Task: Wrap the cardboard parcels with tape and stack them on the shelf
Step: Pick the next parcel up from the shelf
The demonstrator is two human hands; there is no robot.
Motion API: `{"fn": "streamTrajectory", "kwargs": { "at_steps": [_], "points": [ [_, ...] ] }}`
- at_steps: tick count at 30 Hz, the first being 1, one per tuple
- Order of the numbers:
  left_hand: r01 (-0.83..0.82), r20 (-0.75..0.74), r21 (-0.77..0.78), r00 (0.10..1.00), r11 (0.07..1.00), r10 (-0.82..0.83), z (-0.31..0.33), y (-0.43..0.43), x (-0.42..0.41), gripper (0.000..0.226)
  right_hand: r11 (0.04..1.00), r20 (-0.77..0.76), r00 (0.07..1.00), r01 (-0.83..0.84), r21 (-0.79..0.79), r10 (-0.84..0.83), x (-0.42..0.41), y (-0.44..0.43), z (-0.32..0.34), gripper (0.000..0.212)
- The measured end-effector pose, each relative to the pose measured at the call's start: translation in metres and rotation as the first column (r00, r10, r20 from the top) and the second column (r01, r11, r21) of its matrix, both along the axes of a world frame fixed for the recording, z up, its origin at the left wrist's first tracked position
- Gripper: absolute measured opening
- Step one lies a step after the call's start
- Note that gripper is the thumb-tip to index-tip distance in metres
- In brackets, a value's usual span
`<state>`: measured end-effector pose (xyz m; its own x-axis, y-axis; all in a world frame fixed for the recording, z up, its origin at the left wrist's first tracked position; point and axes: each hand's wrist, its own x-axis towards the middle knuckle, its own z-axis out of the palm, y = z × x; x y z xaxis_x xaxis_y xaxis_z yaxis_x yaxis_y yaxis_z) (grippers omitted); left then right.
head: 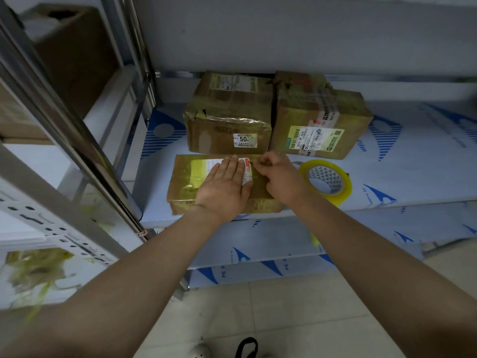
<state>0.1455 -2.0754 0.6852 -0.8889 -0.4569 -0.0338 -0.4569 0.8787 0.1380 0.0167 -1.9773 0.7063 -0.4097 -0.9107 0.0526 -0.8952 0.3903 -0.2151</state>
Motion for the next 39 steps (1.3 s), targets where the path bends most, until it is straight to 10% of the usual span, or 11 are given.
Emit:
{"fn": "streamTrajectory", "kwargs": {
  "at_steps": [29,35,39],
  "points": [
    [-0.008,-0.01,0.029,1.0,1.0,0.008,0.0,0.001,0.001,0.06,0.996,-0.07,0.995,-0.061,0.071,0.066,0.0,0.005,0.0,0.059],
    [-0.011,-0.013,0.025,1.0,1.0,0.012,0.0,0.001,0.0,0.061,0.983,0.224,0.97,0.125,-0.132,-0.093,-0.002,-0.001,0.01,0.061],
    [-0.005,-0.014,0.015,1.0,1.0,0.006,0.0,0.001,0.0,0.06,0.997,0.035,0.997,0.074,-0.008,-0.074,0.005,-0.005,0.0,0.055]
  ]
}}
